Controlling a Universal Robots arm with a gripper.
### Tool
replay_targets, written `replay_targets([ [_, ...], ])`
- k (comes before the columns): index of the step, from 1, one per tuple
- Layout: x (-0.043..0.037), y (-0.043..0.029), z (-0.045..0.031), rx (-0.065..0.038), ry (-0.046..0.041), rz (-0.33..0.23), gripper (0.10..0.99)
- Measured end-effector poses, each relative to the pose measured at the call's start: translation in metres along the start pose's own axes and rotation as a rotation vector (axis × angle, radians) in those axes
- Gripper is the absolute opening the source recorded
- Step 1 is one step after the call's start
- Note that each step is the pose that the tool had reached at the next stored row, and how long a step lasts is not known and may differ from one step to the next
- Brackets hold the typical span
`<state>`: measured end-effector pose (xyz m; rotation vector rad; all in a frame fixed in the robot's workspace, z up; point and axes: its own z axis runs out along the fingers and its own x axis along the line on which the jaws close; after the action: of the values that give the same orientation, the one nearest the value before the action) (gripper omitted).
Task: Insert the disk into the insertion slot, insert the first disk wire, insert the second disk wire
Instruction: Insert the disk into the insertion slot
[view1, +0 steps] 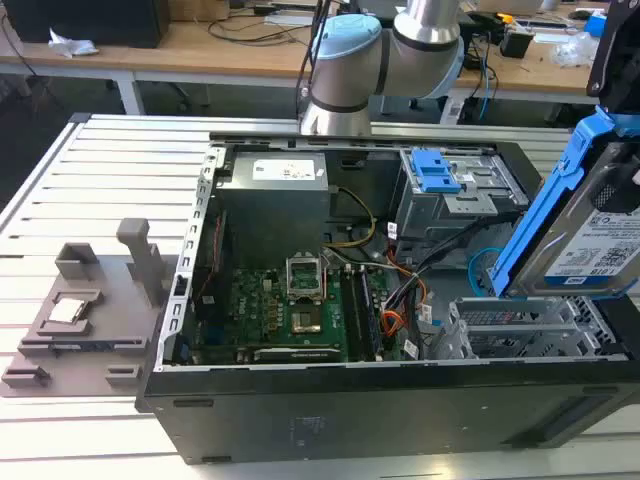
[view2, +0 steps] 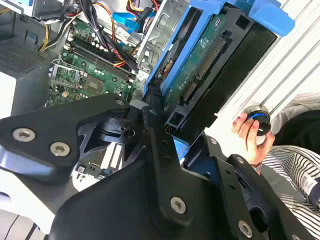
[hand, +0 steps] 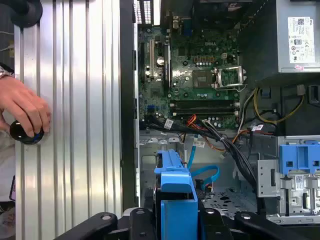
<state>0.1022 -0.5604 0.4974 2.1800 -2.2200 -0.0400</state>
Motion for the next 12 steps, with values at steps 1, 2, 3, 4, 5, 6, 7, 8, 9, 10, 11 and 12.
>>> replay_targets([
  [1, 0.0000, -0.0001, 0.0027, 0.000, 0.0000, 0.000, 0.365],
  [2, 0.0000, -0.0002, 0.0058, 0.000, -0.0001, 0.000, 0.365],
  [3, 0.0000, -0.0002, 0.0075, 0.000, -0.0001, 0.000, 0.365],
  [4, 0.0000, -0.0003, 0.0089, 0.000, 0.0001, 0.000, 0.365],
  [5, 0.0000, -0.0003, 0.0106, 0.000, 0.0000, 0.000, 0.365],
  [6, 0.0000, -0.0004, 0.0122, 0.000, 0.0000, 0.000, 0.365],
  [7, 0.0000, -0.0004, 0.0132, 0.000, -0.0001, 0.000, 0.365],
  [8, -0.0001, -0.0005, 0.0139, 0.000, 0.0000, 0.000, 0.365],
  [9, 0.0000, -0.0005, 0.0151, 0.000, 0.0000, 0.000, 0.365],
  [10, -0.0001, -0.0005, 0.0158, 0.000, 0.0000, 0.000, 0.365],
  [11, -0.0001, -0.0006, 0.0173, 0.000, 0.0000, 0.000, 0.365],
  [12, -0.0001, -0.0007, 0.0191, 0.000, -0.0001, 0.000, 0.365],
])
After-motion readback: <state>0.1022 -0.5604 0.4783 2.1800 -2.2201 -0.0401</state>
